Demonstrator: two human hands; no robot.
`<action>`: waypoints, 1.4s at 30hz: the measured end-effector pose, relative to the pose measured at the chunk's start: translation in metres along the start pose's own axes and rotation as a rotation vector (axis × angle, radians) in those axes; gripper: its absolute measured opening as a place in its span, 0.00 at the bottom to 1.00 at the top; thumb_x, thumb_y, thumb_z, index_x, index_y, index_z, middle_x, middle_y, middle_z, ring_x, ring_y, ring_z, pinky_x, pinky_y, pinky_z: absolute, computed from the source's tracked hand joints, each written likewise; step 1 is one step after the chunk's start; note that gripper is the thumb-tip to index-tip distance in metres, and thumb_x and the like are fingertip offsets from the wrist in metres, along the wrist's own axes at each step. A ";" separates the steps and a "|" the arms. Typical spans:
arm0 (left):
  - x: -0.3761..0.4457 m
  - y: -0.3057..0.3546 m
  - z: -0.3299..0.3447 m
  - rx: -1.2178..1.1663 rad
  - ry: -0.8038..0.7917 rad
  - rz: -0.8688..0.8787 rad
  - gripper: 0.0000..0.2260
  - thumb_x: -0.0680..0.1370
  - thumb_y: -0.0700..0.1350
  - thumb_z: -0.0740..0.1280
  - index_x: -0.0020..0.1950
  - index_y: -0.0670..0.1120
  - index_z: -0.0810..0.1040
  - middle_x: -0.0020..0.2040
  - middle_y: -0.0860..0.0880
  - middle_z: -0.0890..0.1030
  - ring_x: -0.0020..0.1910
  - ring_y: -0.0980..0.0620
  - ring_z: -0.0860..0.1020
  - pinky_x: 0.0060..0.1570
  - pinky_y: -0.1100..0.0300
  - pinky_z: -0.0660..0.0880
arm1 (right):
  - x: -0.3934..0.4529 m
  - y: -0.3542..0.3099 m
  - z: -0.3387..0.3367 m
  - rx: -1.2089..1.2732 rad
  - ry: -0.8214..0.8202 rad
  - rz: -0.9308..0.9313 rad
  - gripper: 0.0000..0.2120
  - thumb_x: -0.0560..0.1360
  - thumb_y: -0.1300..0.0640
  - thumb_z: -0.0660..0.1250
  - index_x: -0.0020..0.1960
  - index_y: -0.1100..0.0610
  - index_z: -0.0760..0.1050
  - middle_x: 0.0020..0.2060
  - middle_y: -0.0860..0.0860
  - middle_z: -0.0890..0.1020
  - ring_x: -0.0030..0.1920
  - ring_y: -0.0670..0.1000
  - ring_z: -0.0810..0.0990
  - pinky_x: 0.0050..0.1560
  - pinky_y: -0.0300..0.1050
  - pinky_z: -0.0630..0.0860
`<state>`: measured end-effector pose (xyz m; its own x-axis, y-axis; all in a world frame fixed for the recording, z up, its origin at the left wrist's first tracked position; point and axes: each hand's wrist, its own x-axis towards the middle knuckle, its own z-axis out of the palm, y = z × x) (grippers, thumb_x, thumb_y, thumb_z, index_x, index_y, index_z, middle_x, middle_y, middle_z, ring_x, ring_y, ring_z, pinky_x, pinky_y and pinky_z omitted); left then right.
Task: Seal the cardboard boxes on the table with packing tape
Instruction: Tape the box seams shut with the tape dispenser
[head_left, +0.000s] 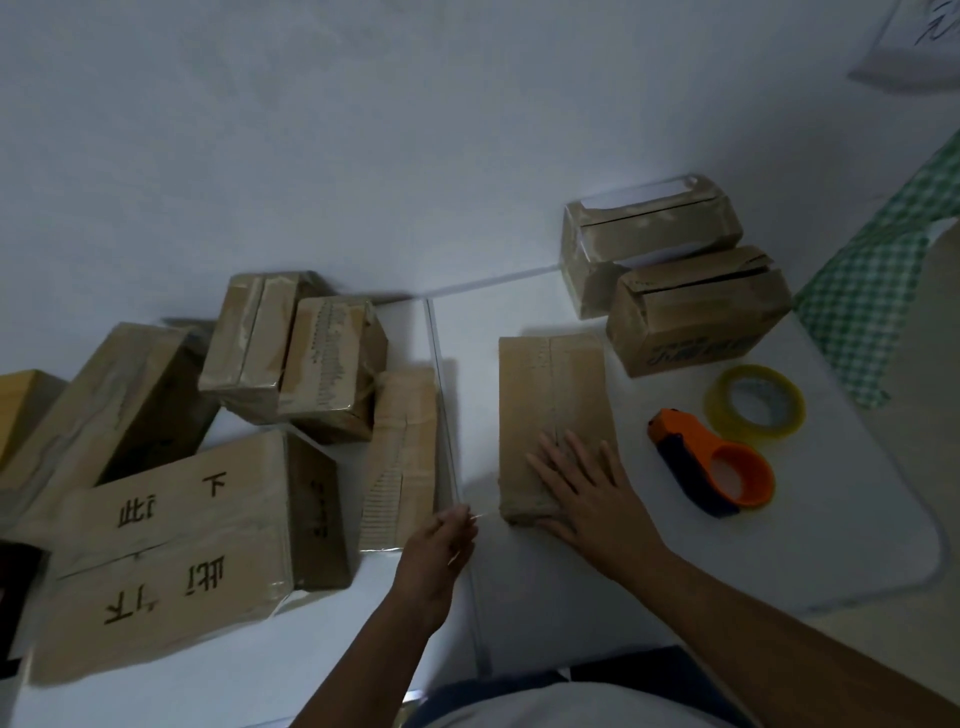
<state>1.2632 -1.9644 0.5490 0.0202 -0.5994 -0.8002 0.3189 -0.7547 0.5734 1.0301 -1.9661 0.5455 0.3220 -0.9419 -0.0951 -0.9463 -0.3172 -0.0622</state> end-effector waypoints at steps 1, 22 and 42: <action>0.000 0.000 0.000 0.004 -0.001 0.010 0.08 0.76 0.44 0.72 0.52 0.42 0.82 0.44 0.45 0.85 0.49 0.49 0.82 0.52 0.56 0.77 | 0.000 0.000 0.000 -0.006 -0.005 0.006 0.34 0.78 0.34 0.49 0.77 0.52 0.60 0.78 0.53 0.58 0.76 0.59 0.57 0.70 0.65 0.59; 0.000 -0.001 0.011 0.121 0.055 0.184 0.05 0.79 0.42 0.68 0.50 0.41 0.81 0.46 0.44 0.81 0.48 0.49 0.79 0.56 0.55 0.77 | 0.024 -0.023 -0.001 -0.066 0.046 -0.034 0.38 0.75 0.34 0.59 0.76 0.58 0.63 0.76 0.56 0.62 0.76 0.59 0.59 0.72 0.62 0.62; 0.037 0.018 0.032 0.198 0.074 0.142 0.07 0.81 0.39 0.64 0.54 0.36 0.77 0.46 0.42 0.79 0.45 0.48 0.77 0.56 0.51 0.77 | 0.020 -0.019 0.003 0.015 -0.006 -0.029 0.36 0.78 0.34 0.47 0.79 0.55 0.54 0.78 0.54 0.54 0.78 0.57 0.52 0.75 0.61 0.54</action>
<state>1.2390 -2.0092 0.5357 0.1232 -0.6873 -0.7158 0.1163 -0.7063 0.6983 1.0548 -1.9785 0.5422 0.3498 -0.9316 -0.0990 -0.9360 -0.3429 -0.0799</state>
